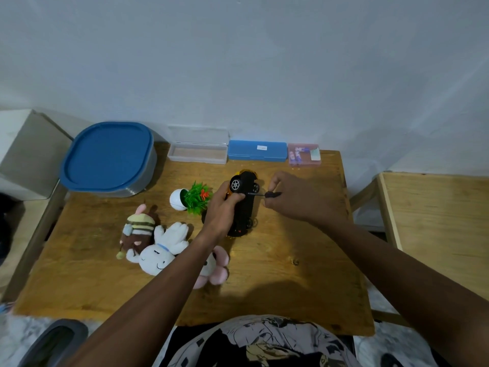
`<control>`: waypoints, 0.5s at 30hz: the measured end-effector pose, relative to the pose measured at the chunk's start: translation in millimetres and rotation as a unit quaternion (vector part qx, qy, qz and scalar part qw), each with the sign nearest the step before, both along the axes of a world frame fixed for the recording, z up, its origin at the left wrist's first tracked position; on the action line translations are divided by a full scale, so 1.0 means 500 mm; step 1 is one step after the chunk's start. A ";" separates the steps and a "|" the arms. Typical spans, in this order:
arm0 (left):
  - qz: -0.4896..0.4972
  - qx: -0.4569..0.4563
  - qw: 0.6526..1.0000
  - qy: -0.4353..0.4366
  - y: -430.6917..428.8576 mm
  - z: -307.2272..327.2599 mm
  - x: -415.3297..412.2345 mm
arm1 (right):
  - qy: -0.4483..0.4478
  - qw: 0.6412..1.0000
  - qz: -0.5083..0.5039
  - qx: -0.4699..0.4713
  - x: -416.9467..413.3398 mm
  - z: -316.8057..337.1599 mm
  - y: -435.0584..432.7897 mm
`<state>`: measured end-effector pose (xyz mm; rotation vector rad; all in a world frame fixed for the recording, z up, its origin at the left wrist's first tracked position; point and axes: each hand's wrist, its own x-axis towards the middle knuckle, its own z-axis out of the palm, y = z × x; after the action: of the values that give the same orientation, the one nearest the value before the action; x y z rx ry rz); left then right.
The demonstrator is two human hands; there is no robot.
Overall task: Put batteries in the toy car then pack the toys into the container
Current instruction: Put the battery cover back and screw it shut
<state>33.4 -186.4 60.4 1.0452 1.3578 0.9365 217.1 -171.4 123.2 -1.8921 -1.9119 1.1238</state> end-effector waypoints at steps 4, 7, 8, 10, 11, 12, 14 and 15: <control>0.004 -0.019 1.000 -0.024 0.003 -0.001 0.003 | -0.075 0.976 0.092 0.184 0.008 -0.022 -0.002; 0.002 -0.009 1.000 -0.023 0.010 0.007 0.002 | -0.113 0.961 0.125 0.220 0.011 -0.033 -0.012; 0.001 -0.004 1.000 -0.023 0.013 0.011 0.002 | -0.099 0.964 0.117 0.216 0.009 -0.033 -0.015; -0.011 0.011 1.000 -0.009 0.018 0.016 -0.002 | -0.062 0.977 0.093 0.179 0.006 -0.029 -0.014; -0.021 0.020 1.000 0.004 0.018 0.018 -0.004 | -0.050 0.985 0.075 0.144 0.002 -0.020 -0.013; -0.032 0.028 0.999 0.016 0.017 0.019 -0.006 | -0.035 0.993 0.049 0.098 0.000 -0.011 -0.011; -0.039 0.039 0.998 0.030 0.012 0.014 -0.008 | 0.045 0.998 -0.042 -0.028 -0.001 0.002 -0.006; -0.039 0.045 0.998 0.033 0.008 0.013 -0.008 | 0.106 0.984 -0.099 -0.105 -0.002 0.004 -0.005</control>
<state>29.3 -182.2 67.1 1.1992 1.3292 0.9187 216.1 -173.9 125.2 -1.9255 -1.5075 1.4424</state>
